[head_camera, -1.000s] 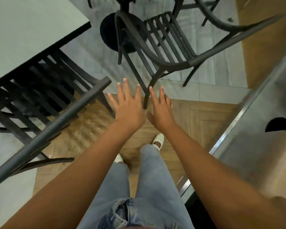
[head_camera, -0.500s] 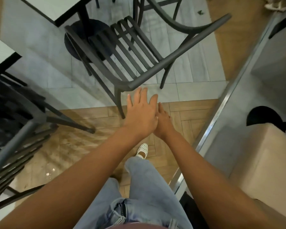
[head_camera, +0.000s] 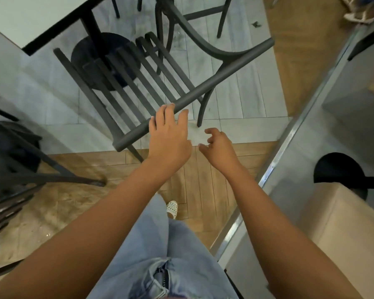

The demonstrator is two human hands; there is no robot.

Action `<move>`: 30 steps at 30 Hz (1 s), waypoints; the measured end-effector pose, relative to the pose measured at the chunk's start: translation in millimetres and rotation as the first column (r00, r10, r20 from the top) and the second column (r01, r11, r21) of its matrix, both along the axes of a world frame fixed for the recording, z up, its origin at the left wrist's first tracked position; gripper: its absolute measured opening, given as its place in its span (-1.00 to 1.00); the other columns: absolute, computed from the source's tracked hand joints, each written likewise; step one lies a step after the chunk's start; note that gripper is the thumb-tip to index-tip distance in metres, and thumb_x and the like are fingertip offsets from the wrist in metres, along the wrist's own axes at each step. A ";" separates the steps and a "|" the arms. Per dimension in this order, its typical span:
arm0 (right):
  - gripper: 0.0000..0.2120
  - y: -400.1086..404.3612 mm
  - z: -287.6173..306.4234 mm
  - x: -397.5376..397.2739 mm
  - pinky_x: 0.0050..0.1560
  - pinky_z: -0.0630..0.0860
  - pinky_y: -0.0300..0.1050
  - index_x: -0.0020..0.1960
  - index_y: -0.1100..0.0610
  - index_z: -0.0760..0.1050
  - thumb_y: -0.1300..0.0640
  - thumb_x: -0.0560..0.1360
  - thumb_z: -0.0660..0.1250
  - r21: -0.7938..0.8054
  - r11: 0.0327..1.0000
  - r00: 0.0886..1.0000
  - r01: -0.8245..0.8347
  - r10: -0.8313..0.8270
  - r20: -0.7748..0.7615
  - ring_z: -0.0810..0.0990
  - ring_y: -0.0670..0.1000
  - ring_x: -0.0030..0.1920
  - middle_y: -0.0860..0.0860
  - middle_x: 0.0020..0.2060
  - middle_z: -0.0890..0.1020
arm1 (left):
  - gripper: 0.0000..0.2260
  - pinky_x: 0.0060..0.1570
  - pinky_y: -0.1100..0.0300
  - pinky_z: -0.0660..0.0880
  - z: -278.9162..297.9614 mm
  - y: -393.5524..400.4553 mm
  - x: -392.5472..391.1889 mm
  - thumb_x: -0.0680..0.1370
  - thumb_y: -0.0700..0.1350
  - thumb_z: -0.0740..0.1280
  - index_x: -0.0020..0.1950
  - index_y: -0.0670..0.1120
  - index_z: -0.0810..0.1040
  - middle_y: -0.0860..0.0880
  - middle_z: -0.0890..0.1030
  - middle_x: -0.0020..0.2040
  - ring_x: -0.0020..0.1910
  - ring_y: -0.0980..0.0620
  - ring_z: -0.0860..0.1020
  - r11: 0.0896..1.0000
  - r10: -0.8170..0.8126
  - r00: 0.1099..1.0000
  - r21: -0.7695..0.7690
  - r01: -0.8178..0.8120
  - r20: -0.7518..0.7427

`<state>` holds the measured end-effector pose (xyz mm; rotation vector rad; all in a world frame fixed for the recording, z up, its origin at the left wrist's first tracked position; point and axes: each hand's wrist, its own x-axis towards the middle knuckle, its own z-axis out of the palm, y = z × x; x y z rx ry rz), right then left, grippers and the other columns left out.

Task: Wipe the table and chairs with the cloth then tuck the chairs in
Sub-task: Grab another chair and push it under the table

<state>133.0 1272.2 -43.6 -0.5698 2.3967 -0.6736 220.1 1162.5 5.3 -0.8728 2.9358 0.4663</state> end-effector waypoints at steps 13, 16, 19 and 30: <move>-0.17 -44.7 19.1 -102.4 0.40 0.09 0.26 0.51 -0.06 0.10 0.02 0.38 0.48 0.175 0.962 0.851 -0.210 0.267 -0.452 0.08 0.26 0.46 0.10 0.49 0.12 | -0.15 0.30 -0.21 0.20 -17.1 -48.9 -56.2 0.32 0.27 0.43 0.48 0.03 0.12 -0.11 0.14 0.45 0.40 -0.26 0.14 0.976 0.202 0.975 0.071 -0.208 0.089; 0.05 -55.7 19.2 -126.6 0.39 -0.22 0.32 0.52 -0.10 -0.28 -0.04 0.38 0.47 0.347 0.887 0.772 -0.305 0.444 -0.456 -0.31 0.30 0.47 0.04 0.51 -0.30 | -0.01 0.33 -0.39 -0.11 -25.2 -57.8 -66.2 0.33 0.40 0.31 0.52 0.09 -0.22 -0.05 -0.24 0.53 0.45 -0.36 -0.22 0.972 0.179 0.953 0.103 -0.210 0.246; 0.10 -64.0 17.0 -153.2 0.35 -0.33 0.29 0.50 -0.07 -0.36 -0.07 0.38 0.47 0.425 0.825 0.707 -0.371 0.548 -0.447 -0.37 0.32 0.44 0.03 0.44 -0.41 | 0.02 0.27 -0.45 -0.18 -30.9 -59.4 -70.2 0.33 0.46 0.23 0.50 0.09 -0.34 -0.09 -0.33 0.51 0.41 -0.39 -0.33 0.977 0.182 0.936 0.050 -0.207 0.302; -0.01 -91.6 19.3 -226.3 0.43 -0.29 0.12 0.54 0.07 -0.26 0.00 0.44 0.42 0.514 0.544 0.383 -0.663 0.837 -0.392 -0.28 0.17 0.50 0.16 0.51 -0.23 | -0.11 0.41 -0.12 -0.25 -26.5 -46.0 -84.7 0.52 0.20 0.20 0.48 -0.12 -0.39 -0.16 -0.33 0.50 0.49 -0.12 -0.28 0.928 0.358 0.860 -0.038 -0.370 0.365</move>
